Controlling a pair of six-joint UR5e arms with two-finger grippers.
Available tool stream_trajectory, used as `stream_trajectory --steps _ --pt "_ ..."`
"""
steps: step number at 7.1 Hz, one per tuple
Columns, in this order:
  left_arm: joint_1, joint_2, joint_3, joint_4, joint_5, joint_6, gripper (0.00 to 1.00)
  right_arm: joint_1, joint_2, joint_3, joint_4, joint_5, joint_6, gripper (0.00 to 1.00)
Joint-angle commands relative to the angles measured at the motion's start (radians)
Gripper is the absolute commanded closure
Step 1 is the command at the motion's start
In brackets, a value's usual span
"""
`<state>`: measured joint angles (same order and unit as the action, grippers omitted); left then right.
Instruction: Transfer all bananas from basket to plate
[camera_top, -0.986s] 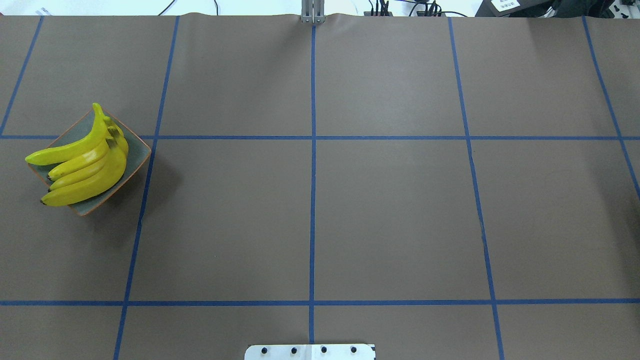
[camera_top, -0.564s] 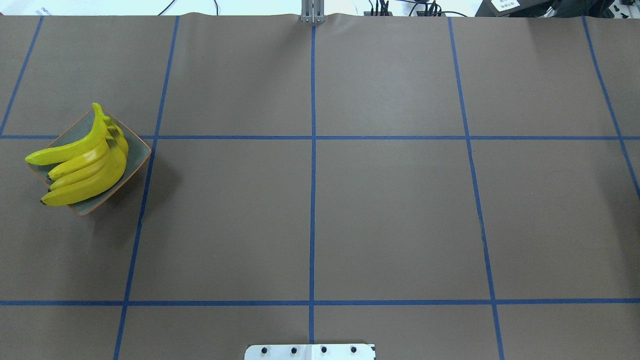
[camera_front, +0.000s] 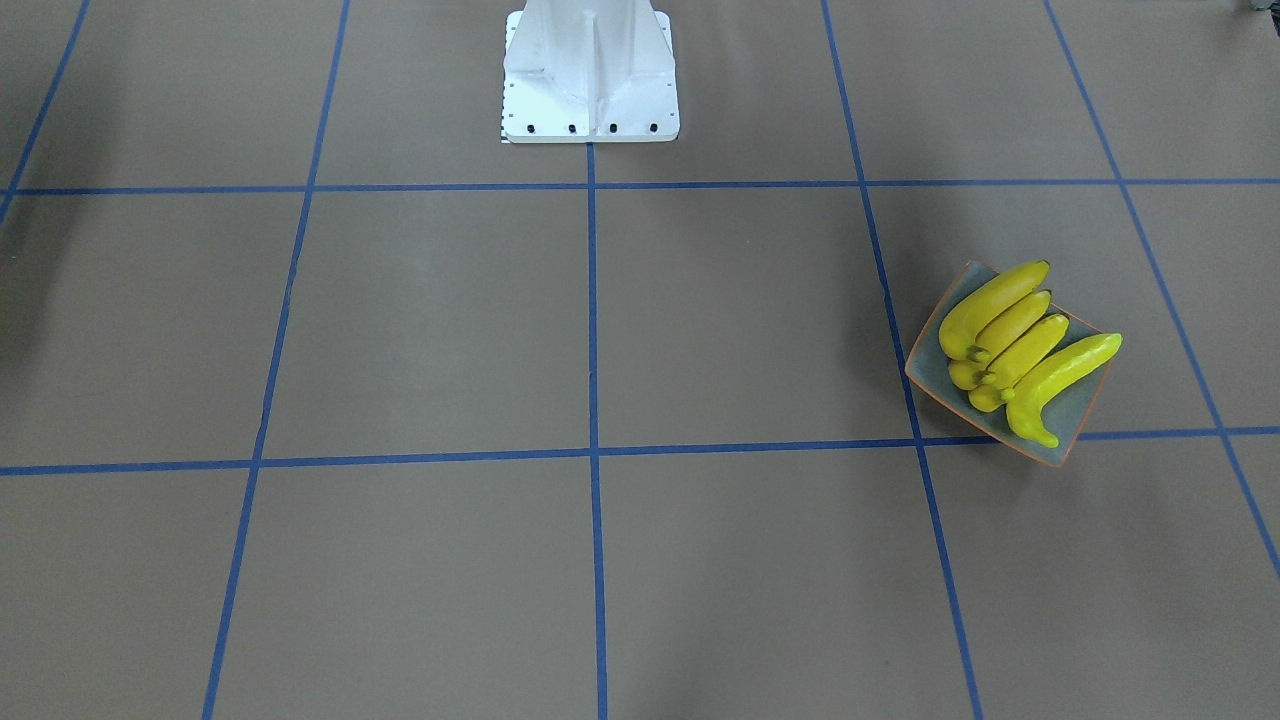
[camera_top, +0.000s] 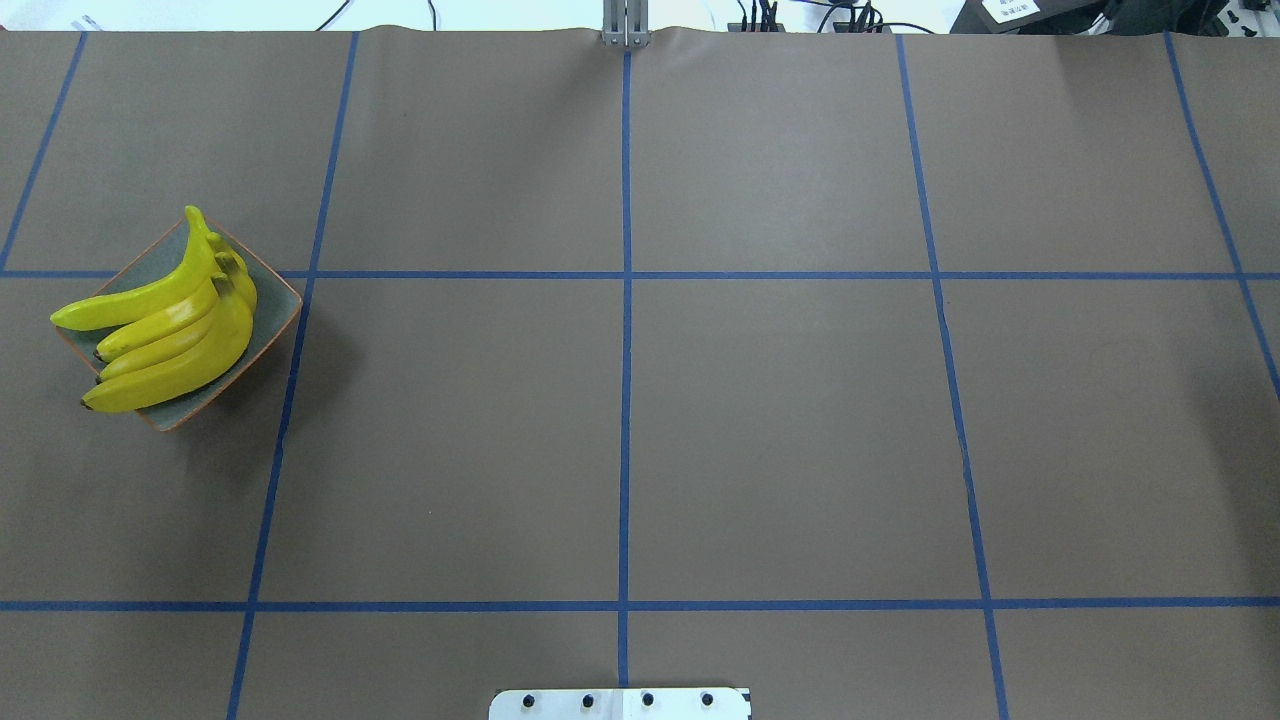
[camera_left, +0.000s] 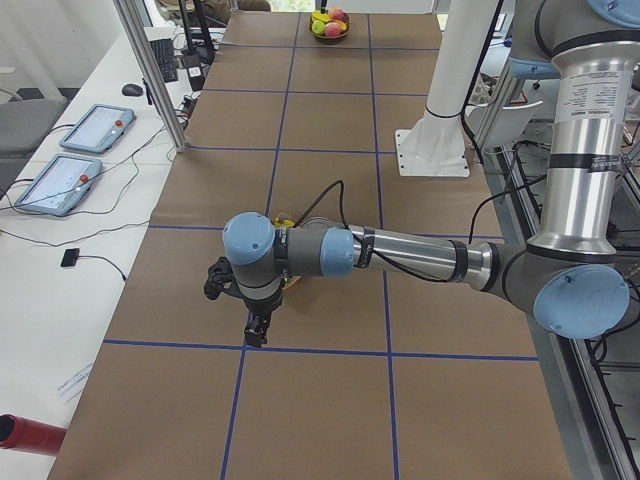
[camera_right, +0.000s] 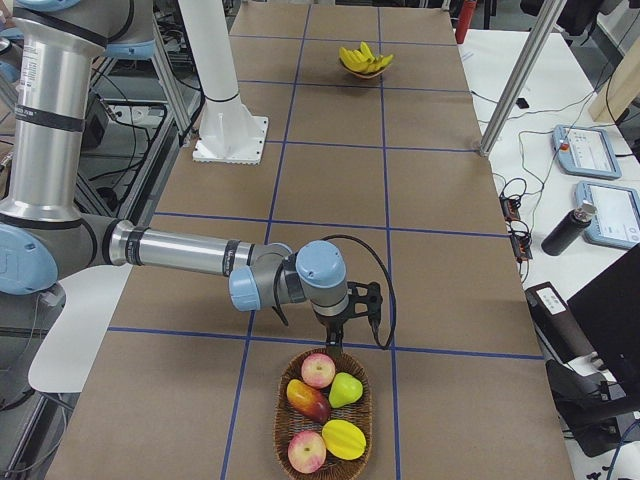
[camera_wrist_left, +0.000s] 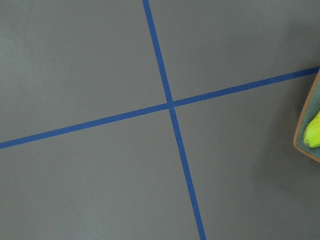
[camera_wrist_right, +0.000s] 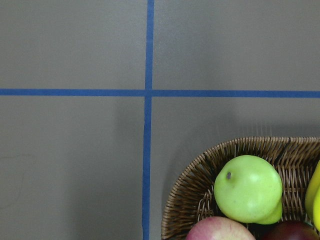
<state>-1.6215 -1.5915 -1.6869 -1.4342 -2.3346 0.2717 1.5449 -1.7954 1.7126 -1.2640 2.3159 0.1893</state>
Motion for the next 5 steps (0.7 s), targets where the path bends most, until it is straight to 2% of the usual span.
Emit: stream_trajectory --steps 1,5 --pt "-0.003 0.045 -0.023 -0.053 0.029 0.003 0.0 -0.002 -0.019 0.044 -0.051 -0.032 0.001 0.0" --pt "-0.003 0.157 -0.025 -0.225 0.029 0.003 0.0 -0.002 -0.025 0.042 -0.048 -0.033 -0.001 0.0"
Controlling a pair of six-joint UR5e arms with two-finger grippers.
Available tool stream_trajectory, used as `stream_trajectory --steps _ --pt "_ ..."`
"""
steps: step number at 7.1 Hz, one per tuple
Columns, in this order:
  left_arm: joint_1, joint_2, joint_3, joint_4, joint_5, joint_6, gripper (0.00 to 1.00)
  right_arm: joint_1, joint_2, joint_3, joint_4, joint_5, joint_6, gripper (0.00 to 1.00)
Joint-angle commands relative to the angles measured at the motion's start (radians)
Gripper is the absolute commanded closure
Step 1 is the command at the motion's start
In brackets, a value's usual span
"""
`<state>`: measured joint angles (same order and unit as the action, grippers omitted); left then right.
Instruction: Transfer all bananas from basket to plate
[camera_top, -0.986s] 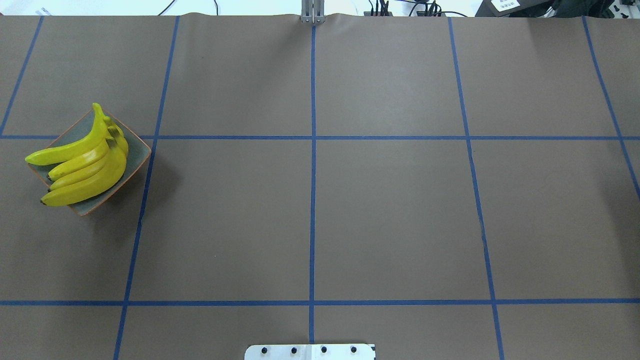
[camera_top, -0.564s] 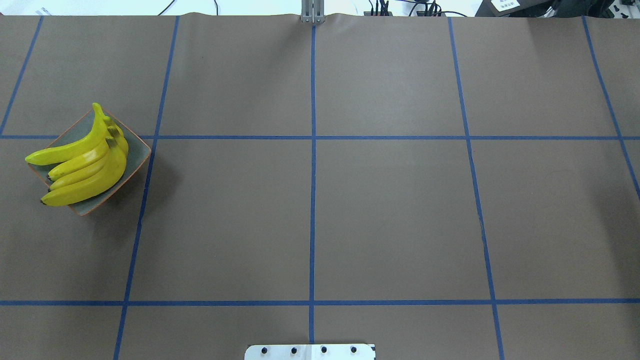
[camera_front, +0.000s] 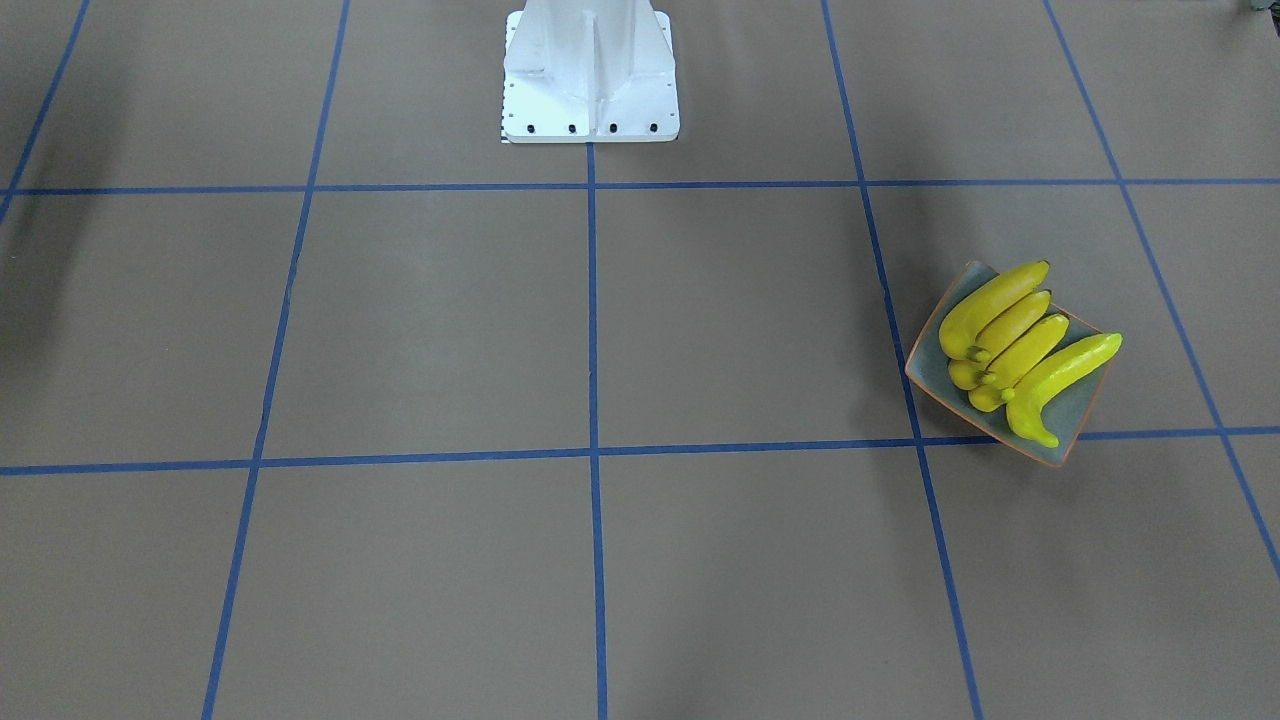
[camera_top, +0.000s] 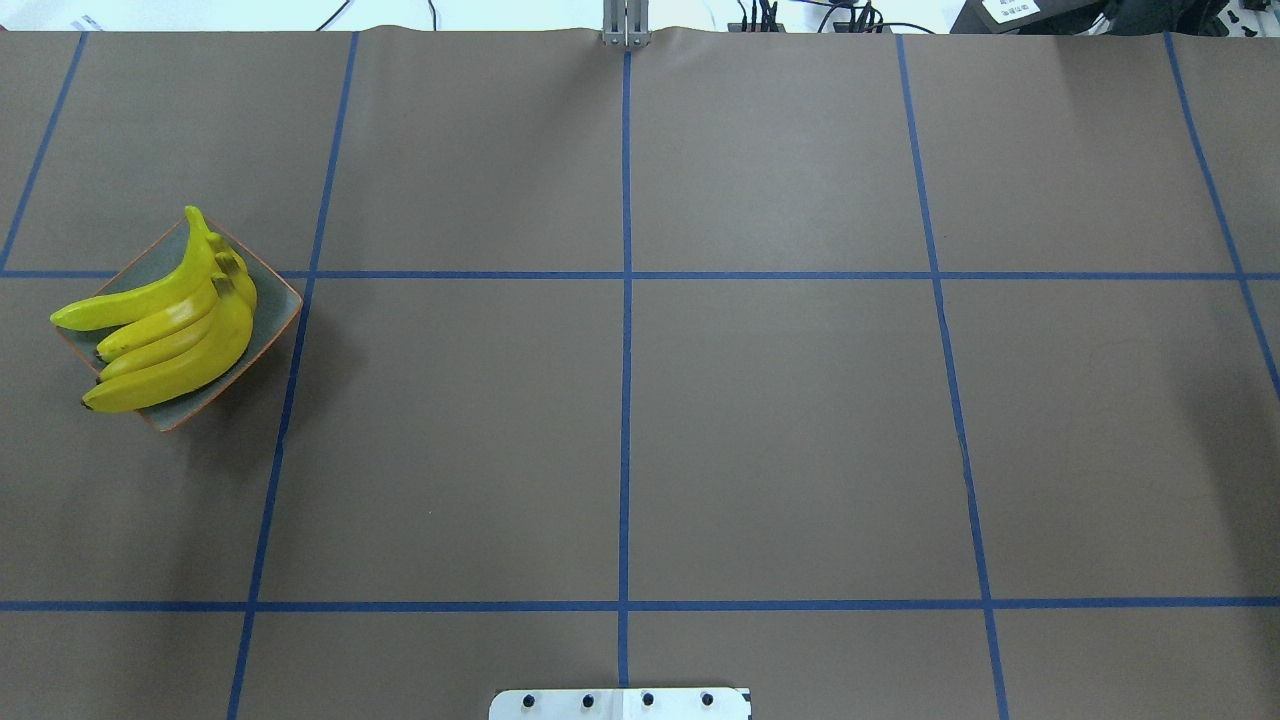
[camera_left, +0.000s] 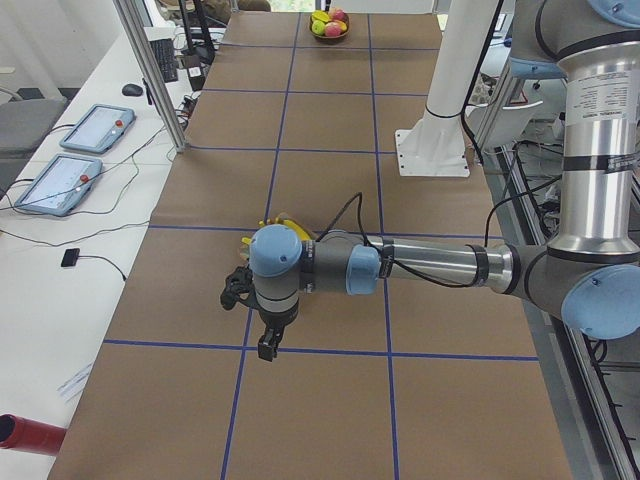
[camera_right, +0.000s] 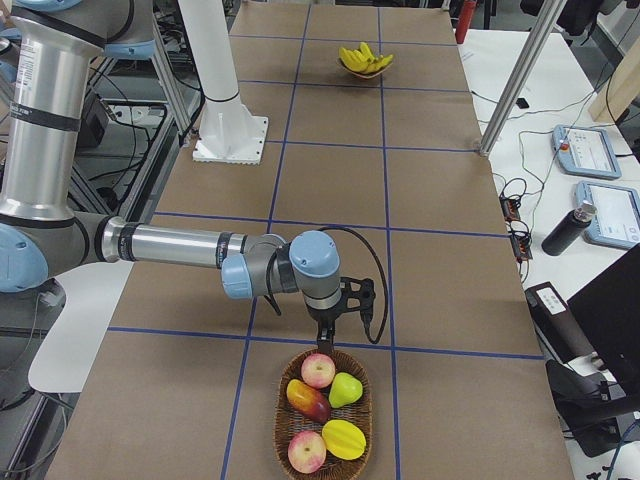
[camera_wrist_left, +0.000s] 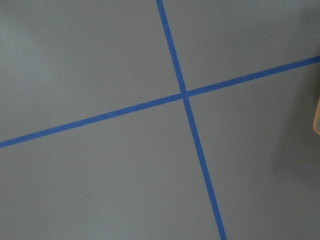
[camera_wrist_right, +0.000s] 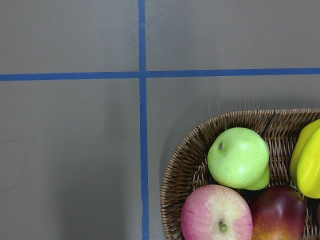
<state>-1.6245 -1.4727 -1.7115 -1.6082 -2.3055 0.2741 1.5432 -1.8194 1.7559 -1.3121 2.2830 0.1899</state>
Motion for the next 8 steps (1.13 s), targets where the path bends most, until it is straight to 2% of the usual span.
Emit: stream_trajectory --steps 1,3,6,8 --pt "0.0 0.06 0.0 -0.085 0.0 -0.001 0.0 0.001 -0.001 -0.001 0.001 0.0 -0.001 0.0" --pt "0.0 0.068 0.003 -0.087 0.003 -0.003 0.0 -0.018 0.009 0.013 -0.012 0.004 -0.006 0.0" --pt "0.0 0.084 0.0 -0.088 0.001 -0.001 0.0 -0.037 0.006 0.111 -0.174 0.001 -0.097 0.0" --pt "0.0 0.084 -0.004 -0.09 0.001 -0.003 0.0 -0.037 0.0 0.106 -0.174 -0.002 -0.106 0.0"
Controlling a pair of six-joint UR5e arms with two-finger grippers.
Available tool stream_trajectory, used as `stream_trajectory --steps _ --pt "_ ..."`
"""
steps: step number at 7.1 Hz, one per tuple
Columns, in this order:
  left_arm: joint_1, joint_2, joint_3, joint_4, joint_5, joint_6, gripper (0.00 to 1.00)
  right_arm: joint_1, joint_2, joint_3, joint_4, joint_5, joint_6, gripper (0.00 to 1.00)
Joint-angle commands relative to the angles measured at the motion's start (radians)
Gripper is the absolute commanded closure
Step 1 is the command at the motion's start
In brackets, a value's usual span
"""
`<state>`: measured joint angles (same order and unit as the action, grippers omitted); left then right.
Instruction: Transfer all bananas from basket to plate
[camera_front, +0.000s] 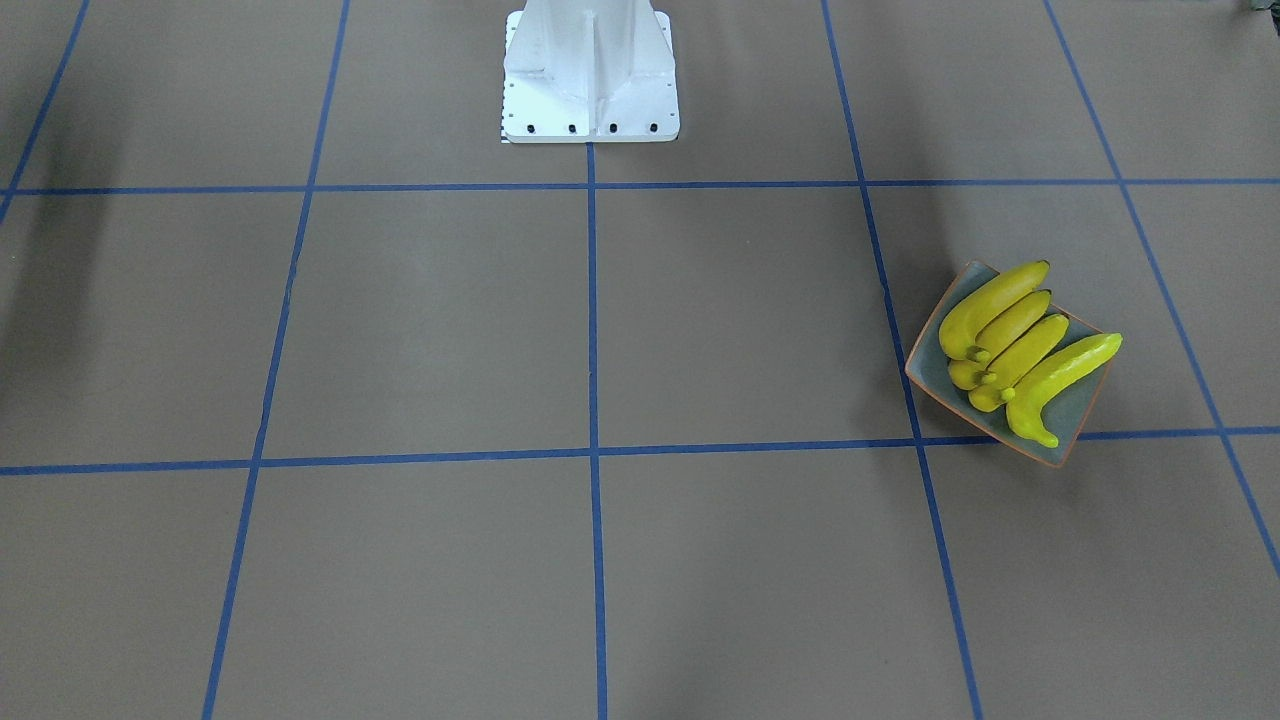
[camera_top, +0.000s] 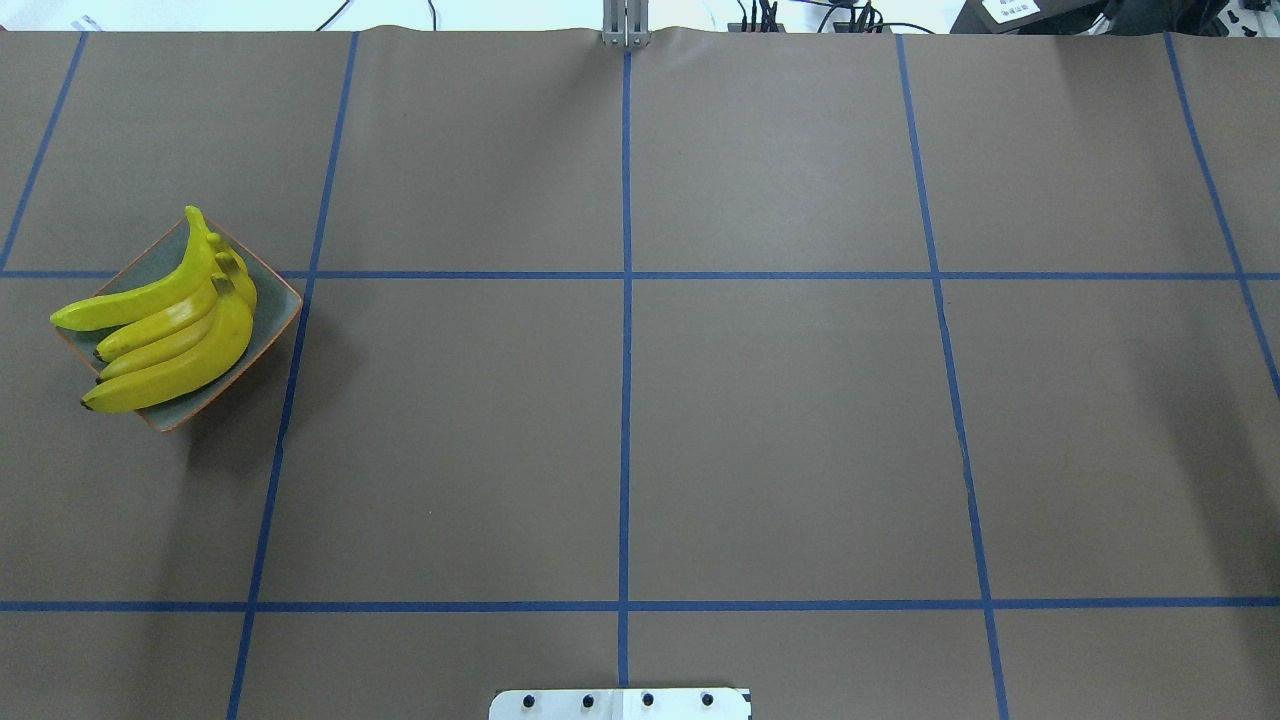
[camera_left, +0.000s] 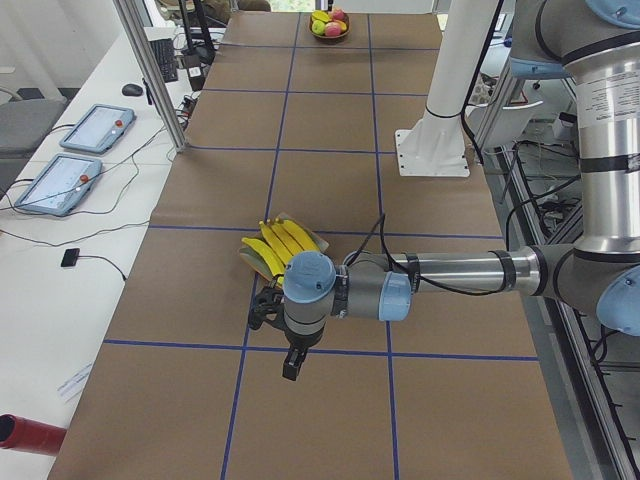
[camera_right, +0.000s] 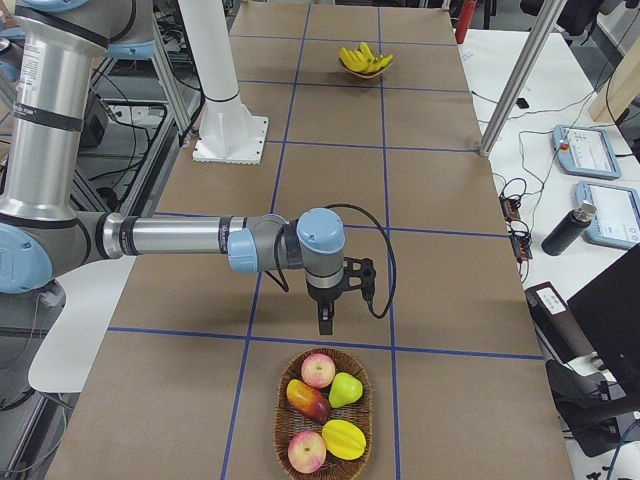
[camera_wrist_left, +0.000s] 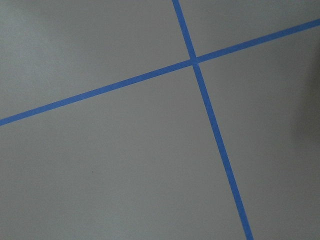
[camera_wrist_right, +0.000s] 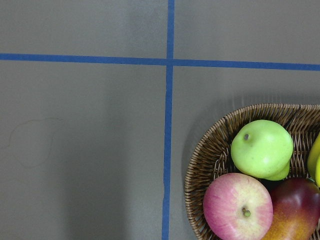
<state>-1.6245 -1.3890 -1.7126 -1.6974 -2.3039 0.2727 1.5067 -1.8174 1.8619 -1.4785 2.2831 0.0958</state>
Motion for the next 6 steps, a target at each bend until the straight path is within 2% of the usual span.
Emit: stream_trajectory --steps 1,6 --pt "0.0 0.005 -0.008 -0.001 0.0 -0.001 0.0 0.0 -0.002 -0.001 -0.006 -0.002 -0.01 0.0" --pt "-0.003 0.087 -0.041 -0.001 0.003 0.002 0.0 -0.002 0.007 -0.009 0.0 -0.002 0.015 0.0"
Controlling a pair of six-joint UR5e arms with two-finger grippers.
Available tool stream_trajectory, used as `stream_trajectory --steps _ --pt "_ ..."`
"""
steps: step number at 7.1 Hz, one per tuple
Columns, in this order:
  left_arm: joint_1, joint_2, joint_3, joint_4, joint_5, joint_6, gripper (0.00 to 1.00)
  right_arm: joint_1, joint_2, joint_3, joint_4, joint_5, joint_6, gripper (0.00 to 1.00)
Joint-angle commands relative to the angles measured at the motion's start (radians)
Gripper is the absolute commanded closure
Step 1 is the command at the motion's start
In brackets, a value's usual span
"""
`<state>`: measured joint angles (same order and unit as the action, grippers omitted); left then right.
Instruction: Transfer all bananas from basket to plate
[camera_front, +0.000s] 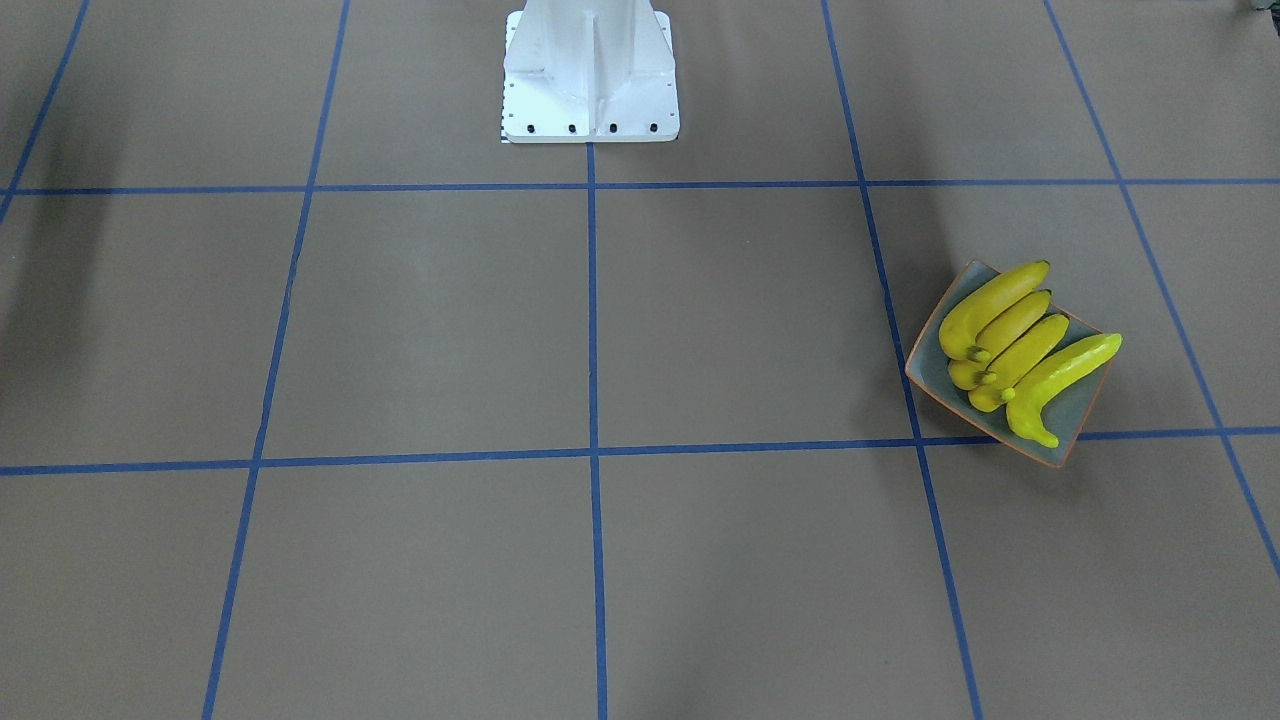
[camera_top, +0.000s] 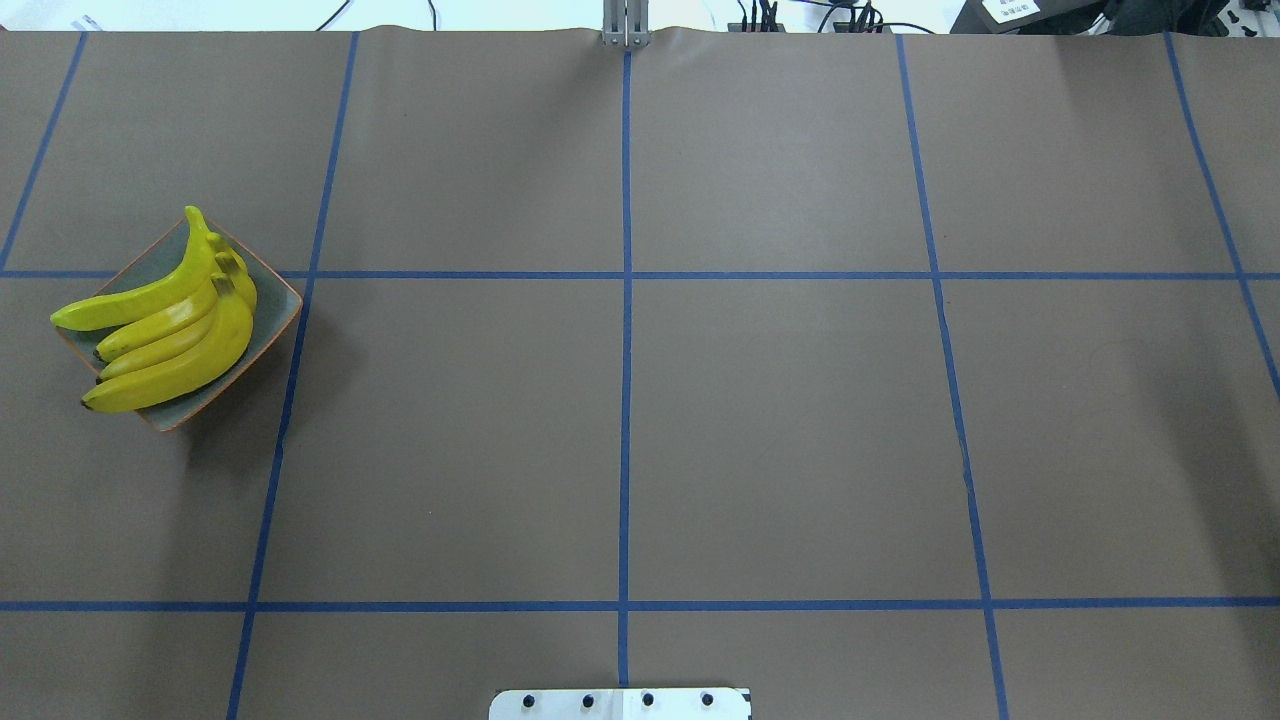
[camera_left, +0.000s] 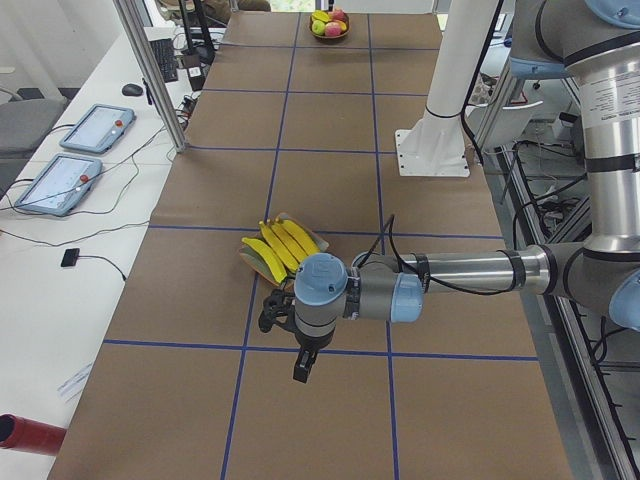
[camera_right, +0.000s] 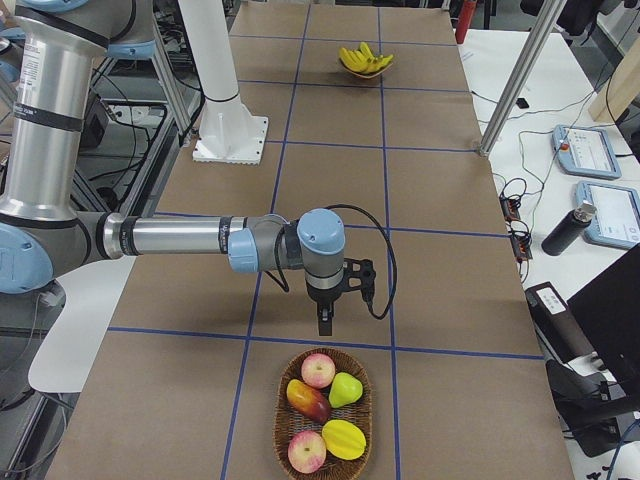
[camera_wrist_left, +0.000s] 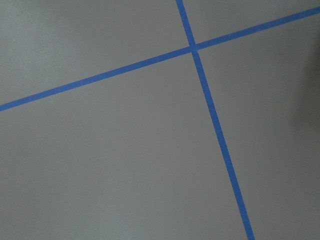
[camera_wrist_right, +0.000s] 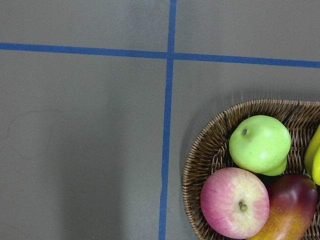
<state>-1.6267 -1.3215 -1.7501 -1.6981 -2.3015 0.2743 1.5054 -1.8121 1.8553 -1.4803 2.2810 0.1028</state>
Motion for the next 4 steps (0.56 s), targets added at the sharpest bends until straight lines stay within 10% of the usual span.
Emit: stream_trajectory --steps 1,4 --pt "0.001 0.021 -0.003 0.0 0.001 0.0 0.0 -0.001 0.004 -0.002 0.005 0.0 0.011 0.0" --pt "0.002 0.005 -0.003 0.0 0.019 -0.001 0.0 -0.001 0.005 -0.004 0.006 0.005 0.011 0.0"
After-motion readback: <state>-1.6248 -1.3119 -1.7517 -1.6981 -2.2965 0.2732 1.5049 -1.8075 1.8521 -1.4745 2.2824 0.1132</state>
